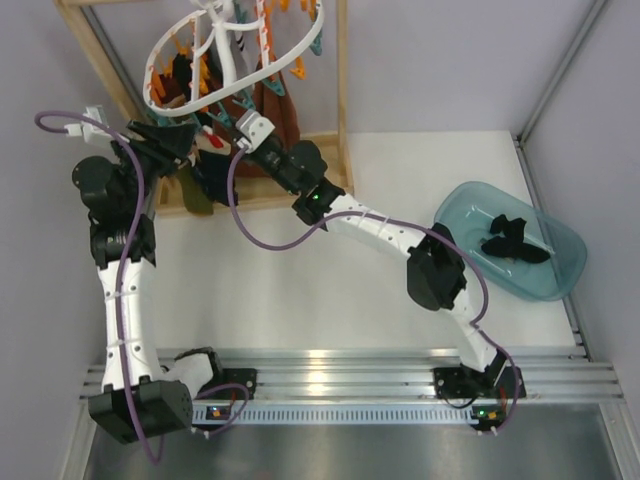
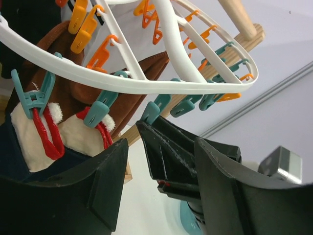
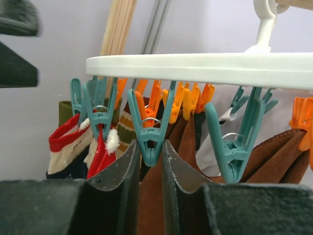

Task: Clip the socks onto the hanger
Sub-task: Open the clamp at the hanger.

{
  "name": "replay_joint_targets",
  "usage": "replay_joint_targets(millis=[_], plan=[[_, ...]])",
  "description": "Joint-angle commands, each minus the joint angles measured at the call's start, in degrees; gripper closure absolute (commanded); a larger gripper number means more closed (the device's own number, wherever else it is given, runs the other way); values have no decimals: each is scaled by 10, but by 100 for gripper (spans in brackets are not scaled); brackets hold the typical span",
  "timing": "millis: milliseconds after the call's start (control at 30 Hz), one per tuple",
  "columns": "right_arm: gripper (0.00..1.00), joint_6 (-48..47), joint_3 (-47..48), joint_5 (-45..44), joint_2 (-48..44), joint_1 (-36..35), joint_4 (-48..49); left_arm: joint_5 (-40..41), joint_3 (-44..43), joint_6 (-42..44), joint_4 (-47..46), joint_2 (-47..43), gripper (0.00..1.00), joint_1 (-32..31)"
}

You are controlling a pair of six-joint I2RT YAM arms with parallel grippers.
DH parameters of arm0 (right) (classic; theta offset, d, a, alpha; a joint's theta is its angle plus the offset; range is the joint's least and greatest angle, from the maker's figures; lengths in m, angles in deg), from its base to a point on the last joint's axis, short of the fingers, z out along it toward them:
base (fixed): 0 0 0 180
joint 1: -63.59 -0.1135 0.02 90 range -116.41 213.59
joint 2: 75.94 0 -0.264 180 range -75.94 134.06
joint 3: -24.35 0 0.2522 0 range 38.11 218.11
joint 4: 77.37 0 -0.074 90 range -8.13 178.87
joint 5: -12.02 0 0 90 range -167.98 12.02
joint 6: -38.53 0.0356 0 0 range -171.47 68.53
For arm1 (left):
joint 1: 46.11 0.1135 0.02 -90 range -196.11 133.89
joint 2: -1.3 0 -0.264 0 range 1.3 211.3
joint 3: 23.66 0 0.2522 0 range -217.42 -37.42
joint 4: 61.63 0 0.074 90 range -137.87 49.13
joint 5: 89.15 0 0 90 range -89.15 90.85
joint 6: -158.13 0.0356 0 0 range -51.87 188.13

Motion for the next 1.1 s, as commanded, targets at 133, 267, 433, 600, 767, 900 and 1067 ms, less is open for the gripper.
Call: replay_joint_targets(millis=[133,267,433,600,767,900,1067], plan=[[100,-118,-15,-67,-52,-52,26,37,-45,32,-11,21,41,-45],[100,-148,-15,-106,-50,-68,40,68,-45,45,-8,29,44,-60],[100,-172,-11,-119,-44,-77,44,107,-62,45,-7,53,50,-70],[100,-170,-11,-121,-43,-79,49,124,-83,40,0,85,55,-75],[100,-176,-7,-118,-36,-78,51,112,-101,18,11,114,59,-76],[100,-182,-5,-110,-31,-79,50,98,-101,0,8,124,63,-76],[87,-170,6,-81,-33,-76,13,87,-98,-3,-3,128,91,-76]])
